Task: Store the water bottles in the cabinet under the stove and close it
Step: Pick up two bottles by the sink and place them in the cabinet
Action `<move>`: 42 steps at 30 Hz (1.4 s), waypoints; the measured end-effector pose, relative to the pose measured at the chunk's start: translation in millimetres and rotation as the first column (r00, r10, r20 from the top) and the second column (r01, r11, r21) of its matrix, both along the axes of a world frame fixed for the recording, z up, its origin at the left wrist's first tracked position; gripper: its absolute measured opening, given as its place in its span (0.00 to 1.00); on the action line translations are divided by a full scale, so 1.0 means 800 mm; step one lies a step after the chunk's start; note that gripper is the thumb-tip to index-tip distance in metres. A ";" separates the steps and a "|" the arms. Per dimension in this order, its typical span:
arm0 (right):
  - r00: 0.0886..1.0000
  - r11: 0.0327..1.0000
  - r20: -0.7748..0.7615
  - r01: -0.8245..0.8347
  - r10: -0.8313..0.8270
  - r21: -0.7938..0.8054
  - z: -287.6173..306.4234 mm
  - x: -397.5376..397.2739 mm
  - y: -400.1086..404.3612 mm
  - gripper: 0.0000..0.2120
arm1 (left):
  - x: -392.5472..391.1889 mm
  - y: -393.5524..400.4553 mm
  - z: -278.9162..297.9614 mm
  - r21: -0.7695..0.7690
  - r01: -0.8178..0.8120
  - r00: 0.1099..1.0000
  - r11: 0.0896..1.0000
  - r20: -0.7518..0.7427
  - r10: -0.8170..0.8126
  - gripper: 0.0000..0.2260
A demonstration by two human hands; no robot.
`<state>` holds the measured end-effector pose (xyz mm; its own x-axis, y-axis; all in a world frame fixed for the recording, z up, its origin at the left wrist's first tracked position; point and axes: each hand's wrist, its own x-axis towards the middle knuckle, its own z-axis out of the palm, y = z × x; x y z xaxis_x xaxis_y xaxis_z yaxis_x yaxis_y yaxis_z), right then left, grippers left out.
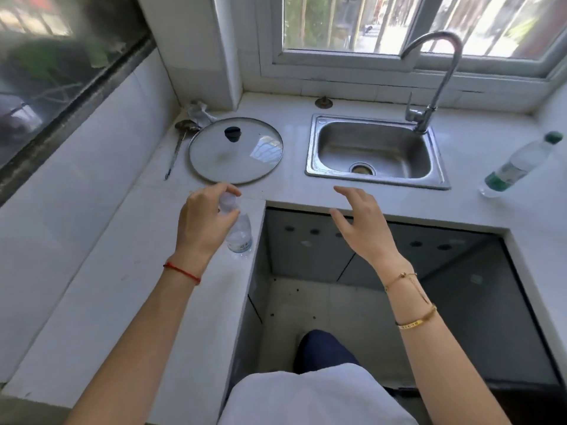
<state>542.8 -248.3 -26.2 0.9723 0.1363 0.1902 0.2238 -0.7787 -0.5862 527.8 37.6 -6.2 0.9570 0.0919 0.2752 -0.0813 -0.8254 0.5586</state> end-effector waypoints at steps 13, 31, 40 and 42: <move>0.874 0.886 0.171 0.463 -0.455 -0.007 0.013 0.069 -0.258 0.19 | 0.146 -0.269 0.027 -0.111 0.490 0.872 0.865 0.043 -0.488 0.13; 0.724 0.709 -0.014 0.671 -0.690 -0.217 0.006 0.284 -0.545 0.25 | 0.298 -0.513 0.039 -0.138 0.602 0.794 0.787 0.000 -0.608 0.14; 0.672 0.666 -0.031 0.724 -0.739 -0.180 -0.020 0.309 -0.558 0.16 | 0.336 -0.539 0.033 -0.129 0.647 0.755 0.752 -0.033 -0.655 0.12; 0.663 0.656 -0.019 0.736 -0.749 -0.165 -0.021 0.306 -0.552 0.14 | 0.343 -0.541 0.031 -0.133 0.663 0.740 0.737 -0.036 -0.672 0.13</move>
